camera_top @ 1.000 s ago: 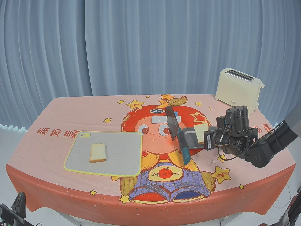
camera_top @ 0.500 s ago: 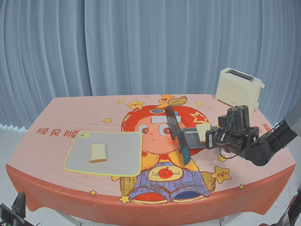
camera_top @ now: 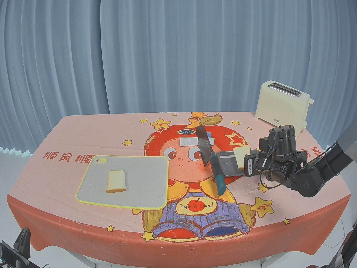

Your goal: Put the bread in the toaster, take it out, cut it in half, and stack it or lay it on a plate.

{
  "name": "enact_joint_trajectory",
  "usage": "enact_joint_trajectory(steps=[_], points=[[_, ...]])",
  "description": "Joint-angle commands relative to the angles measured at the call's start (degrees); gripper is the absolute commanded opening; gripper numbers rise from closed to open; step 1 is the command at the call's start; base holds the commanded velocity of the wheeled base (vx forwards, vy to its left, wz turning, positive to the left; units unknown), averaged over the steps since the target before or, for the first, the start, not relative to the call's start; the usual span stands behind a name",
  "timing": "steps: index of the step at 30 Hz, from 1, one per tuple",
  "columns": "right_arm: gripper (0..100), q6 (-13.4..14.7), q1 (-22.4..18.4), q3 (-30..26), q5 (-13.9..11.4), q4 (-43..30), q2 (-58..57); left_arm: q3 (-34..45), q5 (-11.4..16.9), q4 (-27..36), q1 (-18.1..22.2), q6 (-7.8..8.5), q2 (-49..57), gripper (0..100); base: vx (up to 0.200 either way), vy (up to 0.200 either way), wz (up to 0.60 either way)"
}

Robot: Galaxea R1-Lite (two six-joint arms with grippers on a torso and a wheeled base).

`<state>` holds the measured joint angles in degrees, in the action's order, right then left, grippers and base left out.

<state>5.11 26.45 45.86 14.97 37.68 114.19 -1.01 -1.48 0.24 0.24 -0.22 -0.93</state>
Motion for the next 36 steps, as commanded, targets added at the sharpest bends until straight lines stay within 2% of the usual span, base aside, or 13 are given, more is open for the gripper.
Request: enact_joint_trajectory(steps=[1,17,18,27,36], points=[[0,0.0,0.1,-0.2,0.2,-0.1,0.0,1.0,0.0,0.0,0.0,-0.04,0.9,0,0.000,0.000,0.00],[0,-0.3,0.4,-0.4,0.2,0.0,-0.2,1.0,0.0,0.0,0.0,0.04,0.9,0,0.000,0.000,0.00],[100,-0.3,0.4,-0.5,0.2,0.0,-0.2,1.0,0.0,0.0,0.0,0.04,0.9,0,0.000,0.000,0.00],[100,-0.2,0.6,-0.4,1.6,0.1,-0.3,1.0,-0.1,0.0,0.0,0.13,0.9,0,0.000,0.000,0.00],[100,-0.2,0.7,-0.5,1.6,0.1,-0.4,1.0,-0.1,0.0,0.0,0.13,0.9,0,0.000,0.000,0.00]])
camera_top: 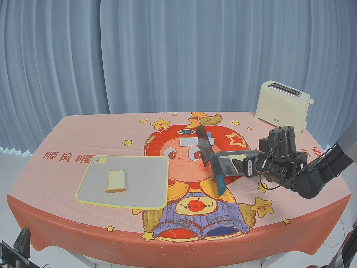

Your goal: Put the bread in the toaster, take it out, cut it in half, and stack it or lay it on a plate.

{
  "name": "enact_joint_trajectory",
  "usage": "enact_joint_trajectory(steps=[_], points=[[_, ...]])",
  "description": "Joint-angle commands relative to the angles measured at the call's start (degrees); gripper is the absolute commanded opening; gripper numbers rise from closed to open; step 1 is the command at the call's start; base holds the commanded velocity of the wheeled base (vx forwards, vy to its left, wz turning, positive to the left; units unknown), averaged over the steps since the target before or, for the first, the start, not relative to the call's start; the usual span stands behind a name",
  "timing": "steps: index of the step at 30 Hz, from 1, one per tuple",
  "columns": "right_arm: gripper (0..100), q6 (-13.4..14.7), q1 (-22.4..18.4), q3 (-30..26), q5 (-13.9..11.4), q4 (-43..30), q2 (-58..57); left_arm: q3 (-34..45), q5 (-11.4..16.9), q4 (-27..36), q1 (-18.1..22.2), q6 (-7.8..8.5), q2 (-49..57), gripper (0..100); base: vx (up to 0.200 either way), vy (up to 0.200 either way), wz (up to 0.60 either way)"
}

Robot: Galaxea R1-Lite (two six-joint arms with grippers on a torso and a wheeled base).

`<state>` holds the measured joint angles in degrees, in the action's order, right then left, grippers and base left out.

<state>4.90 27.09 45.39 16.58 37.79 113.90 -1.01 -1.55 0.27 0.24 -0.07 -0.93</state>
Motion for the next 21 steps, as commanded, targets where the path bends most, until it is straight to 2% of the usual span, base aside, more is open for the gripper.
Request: enact_joint_trajectory(steps=[1,9,15,21], points=[[100,0.0,0.1,0.0,0.0,0.0,-0.1,1.0,0.0,0.0,0.0,-0.01,0.9,0,0.000,0.000,0.00],[100,0.0,0.1,-0.1,0.0,0.0,-0.7,0.9,0.0,0.0,0.0,-0.28,0.9,0,0.000,0.000,0.00],[100,0.0,1.5,-0.5,2.7,0.1,-3.2,1.0,0.0,0.0,0.0,-0.28,0.9,0,0.000,0.000,0.00],[100,-0.1,2.3,-1.9,2.8,0.4,-7.0,0.9,0.0,0.0,0.0,-0.28,0.9,0,0.000,0.000,0.00]])
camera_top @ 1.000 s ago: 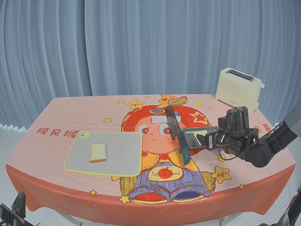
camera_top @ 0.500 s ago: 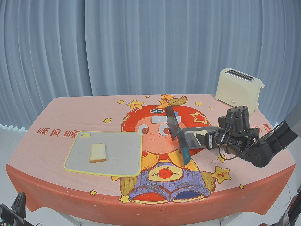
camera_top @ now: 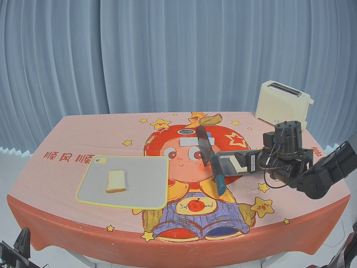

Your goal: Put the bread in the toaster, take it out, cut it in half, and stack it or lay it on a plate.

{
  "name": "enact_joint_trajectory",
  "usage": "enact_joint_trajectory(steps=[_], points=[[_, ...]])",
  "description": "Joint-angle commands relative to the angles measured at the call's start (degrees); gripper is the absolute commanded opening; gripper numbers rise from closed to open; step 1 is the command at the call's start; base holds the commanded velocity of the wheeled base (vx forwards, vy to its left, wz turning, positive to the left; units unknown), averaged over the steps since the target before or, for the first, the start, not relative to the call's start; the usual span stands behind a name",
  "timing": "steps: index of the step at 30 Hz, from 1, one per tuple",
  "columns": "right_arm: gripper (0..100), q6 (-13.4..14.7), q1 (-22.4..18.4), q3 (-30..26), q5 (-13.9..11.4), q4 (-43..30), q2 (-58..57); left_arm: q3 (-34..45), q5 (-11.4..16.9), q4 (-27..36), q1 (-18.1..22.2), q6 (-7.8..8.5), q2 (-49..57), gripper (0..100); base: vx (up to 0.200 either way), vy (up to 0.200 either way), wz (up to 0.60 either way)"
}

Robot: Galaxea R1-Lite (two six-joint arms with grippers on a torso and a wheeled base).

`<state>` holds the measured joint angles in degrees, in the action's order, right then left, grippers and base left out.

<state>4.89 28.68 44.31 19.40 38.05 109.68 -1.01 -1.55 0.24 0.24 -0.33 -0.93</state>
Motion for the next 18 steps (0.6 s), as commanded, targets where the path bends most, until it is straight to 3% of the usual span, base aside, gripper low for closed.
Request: enact_joint_trajectory(steps=[1,9,16,18], points=[[100,-0.1,1.0,-1.5,0.0,0.5,-3.9,0.9,0.1,0.0,0.0,-0.02,0.9,0,0.000,0.000,0.00],[100,-0.1,5.0,-4.5,2.1,0.5,-8.3,1.0,0.0,0.0,0.0,0.07,0.9,0,0.000,0.000,0.00],[100,-0.1,6.2,-5.0,2.1,0.5,-9.2,0.9,0.1,0.0,0.0,-0.02,0.9,0,0.000,0.000,0.00],[100,-0.1,6.2,-5.0,2.2,0.5,-9.0,0.9,0.1,0.0,0.0,-0.02,0.9,0,-0.200,0.000,0.00]])
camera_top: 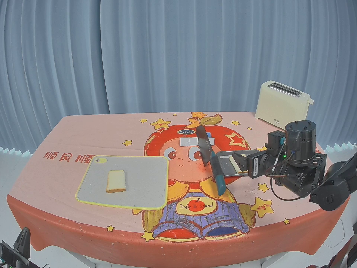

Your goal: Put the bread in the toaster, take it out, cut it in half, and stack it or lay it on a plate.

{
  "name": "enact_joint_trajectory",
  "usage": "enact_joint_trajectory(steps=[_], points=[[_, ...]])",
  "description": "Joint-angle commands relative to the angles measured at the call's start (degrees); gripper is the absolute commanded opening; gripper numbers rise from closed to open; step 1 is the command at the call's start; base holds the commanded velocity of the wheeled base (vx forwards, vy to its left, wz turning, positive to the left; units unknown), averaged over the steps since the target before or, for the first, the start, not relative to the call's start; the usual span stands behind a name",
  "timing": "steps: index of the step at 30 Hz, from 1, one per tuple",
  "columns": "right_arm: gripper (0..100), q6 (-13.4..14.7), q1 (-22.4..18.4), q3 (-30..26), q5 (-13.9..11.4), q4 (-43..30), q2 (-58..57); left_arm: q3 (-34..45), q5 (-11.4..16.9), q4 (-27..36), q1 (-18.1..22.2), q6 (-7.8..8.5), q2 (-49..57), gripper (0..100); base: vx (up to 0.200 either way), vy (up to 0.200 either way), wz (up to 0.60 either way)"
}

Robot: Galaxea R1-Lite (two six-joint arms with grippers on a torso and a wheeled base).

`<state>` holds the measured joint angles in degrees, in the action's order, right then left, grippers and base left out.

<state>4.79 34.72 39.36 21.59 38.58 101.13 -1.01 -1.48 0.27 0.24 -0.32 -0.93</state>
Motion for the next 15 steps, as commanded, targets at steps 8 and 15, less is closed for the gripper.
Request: enact_joint_trajectory(steps=[8,15], points=[[100,0.0,1.1,-0.1,0.2,0.1,-0.2,1.0,0.0,0.0,0.0,0.05,0.9,0,-0.200,0.000,0.00],[100,0.5,2.9,0.1,0.2,0.4,-0.2,0.9,0.0,0.0,0.0,-0.03,0.9,0,0.000,0.000,0.00]])
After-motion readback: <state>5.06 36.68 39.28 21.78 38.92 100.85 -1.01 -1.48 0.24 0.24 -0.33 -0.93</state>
